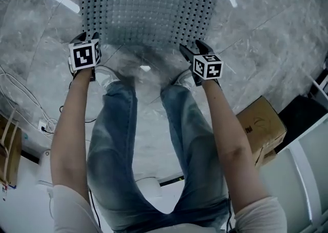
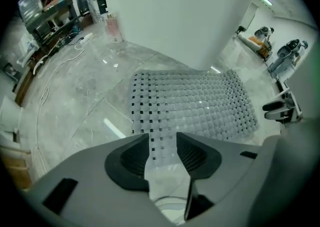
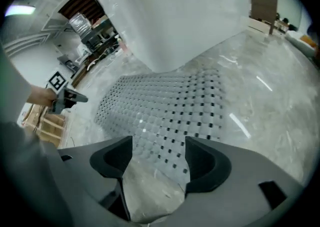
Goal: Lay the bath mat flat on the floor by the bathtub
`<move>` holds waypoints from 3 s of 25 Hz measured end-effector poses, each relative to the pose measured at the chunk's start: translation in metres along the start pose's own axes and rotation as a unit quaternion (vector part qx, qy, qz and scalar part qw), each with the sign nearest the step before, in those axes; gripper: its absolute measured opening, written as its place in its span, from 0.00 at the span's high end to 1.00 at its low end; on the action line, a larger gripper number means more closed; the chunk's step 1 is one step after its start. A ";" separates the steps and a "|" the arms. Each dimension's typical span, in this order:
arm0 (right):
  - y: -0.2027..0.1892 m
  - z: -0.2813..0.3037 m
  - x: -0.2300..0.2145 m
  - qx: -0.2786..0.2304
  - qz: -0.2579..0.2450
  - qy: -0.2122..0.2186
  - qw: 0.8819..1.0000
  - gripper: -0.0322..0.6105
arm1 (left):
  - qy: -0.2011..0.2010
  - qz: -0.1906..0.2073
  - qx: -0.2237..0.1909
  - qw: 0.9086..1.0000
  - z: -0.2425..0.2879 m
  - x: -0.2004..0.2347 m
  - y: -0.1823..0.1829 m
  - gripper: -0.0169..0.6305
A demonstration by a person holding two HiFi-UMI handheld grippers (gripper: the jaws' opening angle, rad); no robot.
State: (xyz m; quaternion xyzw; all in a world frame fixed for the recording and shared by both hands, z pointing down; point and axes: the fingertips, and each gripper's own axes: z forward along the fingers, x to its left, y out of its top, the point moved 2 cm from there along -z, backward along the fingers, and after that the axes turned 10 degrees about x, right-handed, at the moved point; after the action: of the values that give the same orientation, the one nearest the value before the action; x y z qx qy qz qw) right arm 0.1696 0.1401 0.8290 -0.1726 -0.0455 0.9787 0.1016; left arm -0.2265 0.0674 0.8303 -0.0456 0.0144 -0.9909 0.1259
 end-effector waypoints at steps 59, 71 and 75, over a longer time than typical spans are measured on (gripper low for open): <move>0.061 0.016 -0.072 -0.223 0.231 0.204 0.925 0.73 | -0.144 -0.105 -0.043 0.983 -0.101 -0.196 0.004 0.82; 0.072 0.027 -0.080 -0.344 0.494 0.366 0.710 0.54 | -0.142 -0.117 -0.047 0.982 -0.102 -0.186 0.006 0.83; 0.057 0.041 -0.088 -0.352 0.583 0.377 0.628 0.54 | -0.146 -0.123 -0.048 0.980 -0.102 -0.181 0.006 0.84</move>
State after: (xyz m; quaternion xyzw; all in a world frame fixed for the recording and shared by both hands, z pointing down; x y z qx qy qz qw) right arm 0.2262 0.0638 0.8896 -0.5397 -0.2343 0.5927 -0.5501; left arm -0.0598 0.1089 0.7126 -0.1968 0.0380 -0.9797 0.0010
